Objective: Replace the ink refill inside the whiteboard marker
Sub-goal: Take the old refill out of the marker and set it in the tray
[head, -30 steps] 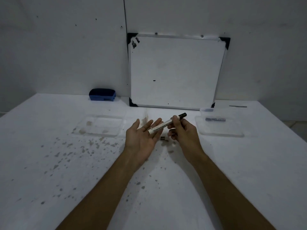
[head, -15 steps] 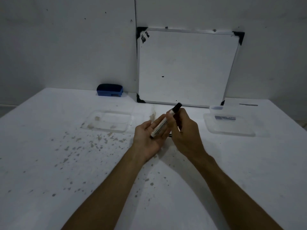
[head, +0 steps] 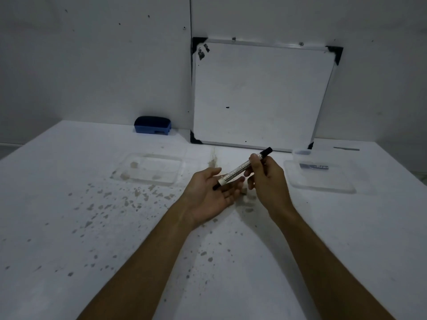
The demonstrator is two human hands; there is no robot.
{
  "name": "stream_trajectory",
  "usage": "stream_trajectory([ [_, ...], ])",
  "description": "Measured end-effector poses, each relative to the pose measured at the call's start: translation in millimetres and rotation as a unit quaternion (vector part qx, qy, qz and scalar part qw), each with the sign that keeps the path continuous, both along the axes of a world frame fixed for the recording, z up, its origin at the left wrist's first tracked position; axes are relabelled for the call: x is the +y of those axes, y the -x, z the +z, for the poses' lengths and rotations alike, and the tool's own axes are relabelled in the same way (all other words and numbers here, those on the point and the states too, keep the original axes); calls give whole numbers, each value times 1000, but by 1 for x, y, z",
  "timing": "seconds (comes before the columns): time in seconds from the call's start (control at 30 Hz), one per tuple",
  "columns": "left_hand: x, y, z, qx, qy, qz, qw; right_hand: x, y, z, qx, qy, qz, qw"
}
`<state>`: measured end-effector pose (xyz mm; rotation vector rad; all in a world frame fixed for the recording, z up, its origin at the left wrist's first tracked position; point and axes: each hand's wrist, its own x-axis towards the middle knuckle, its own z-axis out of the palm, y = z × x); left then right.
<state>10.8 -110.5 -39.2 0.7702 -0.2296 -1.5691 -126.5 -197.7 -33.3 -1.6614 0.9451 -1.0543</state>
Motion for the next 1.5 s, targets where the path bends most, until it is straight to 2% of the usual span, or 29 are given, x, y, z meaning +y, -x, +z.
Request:
stream_trajectory([
  [0.1,0,-5,4,-71,-1,-36,997,0,1,-3,-65,-104,7,992],
  [0.2,2,-10,8,-148,-7,-39,988,-1,4,-1,-103,-147,-13,984],
  [0.33,3,-15,2,-220,1,3,975,-5,9,2,-99,-110,-37,988],
  [0.47,4,-16,-6,-335,36,25,941,-2,10,3,-88,-66,-42,993],
  [0.53,4,-16,-8,-363,33,47,930,-3,12,2,-92,-67,-40,993],
  [0.6,2,-16,-8,-362,35,69,929,-5,15,1,-113,-86,-30,989],
  [0.77,-1,-16,-2,-288,45,166,942,-8,26,3,-198,-180,16,963],
  [0.9,-2,-17,3,-241,65,222,942,-9,37,9,-184,-180,43,965],
  [1.0,-1,-19,5,-238,86,254,934,-11,43,13,-174,-181,53,966],
  [1.1,0,-21,5,-240,85,263,930,-15,45,9,-120,-138,31,983],
  [1.17,0,-20,2,-252,77,254,931,-18,44,0,17,-34,-10,999],
  [1.23,1,-17,-1,-270,72,240,930,-16,42,-9,147,76,-24,986],
  [1.27,1,-15,-2,-280,69,234,928,-15,41,-12,179,108,-14,978],
  [1.37,2,-12,-5,-318,57,222,920,-11,40,-18,226,141,4,964],
  [1.5,5,-11,-3,-371,51,214,902,-12,39,-24,244,158,-10,957],
])
